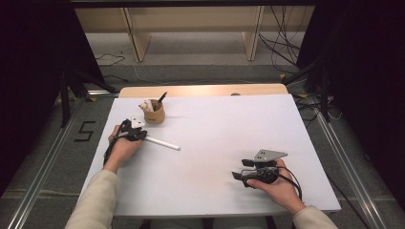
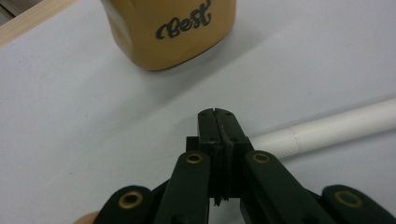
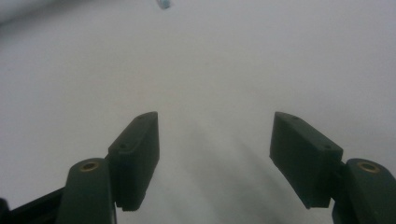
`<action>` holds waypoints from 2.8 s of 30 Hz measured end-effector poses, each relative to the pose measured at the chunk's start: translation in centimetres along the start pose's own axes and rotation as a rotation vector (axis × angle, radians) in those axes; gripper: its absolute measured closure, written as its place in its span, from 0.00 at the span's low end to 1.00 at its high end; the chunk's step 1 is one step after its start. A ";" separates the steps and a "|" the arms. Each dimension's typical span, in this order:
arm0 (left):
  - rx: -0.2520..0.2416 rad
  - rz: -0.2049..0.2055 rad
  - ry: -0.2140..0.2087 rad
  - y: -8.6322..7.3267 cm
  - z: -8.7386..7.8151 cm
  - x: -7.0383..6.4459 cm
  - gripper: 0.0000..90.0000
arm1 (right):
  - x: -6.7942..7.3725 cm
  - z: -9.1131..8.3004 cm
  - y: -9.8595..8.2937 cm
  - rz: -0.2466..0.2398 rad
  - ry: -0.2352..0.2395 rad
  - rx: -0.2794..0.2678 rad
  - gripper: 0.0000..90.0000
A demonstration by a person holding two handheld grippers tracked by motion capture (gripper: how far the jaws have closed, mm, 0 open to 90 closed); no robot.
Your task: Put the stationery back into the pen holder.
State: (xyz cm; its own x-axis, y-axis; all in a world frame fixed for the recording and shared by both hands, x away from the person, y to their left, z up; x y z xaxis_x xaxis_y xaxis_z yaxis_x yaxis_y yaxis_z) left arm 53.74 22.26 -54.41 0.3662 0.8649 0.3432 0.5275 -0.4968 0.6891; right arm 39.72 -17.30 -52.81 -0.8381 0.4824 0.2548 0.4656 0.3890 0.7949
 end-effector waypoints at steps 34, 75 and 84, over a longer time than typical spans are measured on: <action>-0.161 -0.036 0.018 2.3 -3.8 -4.3 0.94 | 0.4 2.2 1.2 -0.081 -0.001 0.010 0.40; -0.107 -0.193 -0.084 -2.4 -10.5 -9.5 0.52 | 0.8 15.8 9.3 -0.276 0.043 0.144 0.57; -0.109 -0.192 -0.087 -2.4 -10.5 -9.5 0.52 | 0.6 16.6 9.6 -0.295 0.044 0.169 0.60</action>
State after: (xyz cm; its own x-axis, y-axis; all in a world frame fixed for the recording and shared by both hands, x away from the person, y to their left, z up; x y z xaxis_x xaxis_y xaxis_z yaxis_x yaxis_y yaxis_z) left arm 40.97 15.93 -52.62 0.3345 0.9310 0.1463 0.5094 -0.3093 0.8030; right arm 48.43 -0.26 -54.18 -0.9535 0.2966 0.0539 0.2386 0.6332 0.7363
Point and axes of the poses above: each handheld gripper's, and its own axes: z roughly forward along the jaws, y roughly out of its top, x roughly to its left, the point moved 7 cm from there along z, roughly forward along the jaws, and after that the axes turned 12 degrees about y, right-handed, at the moved point
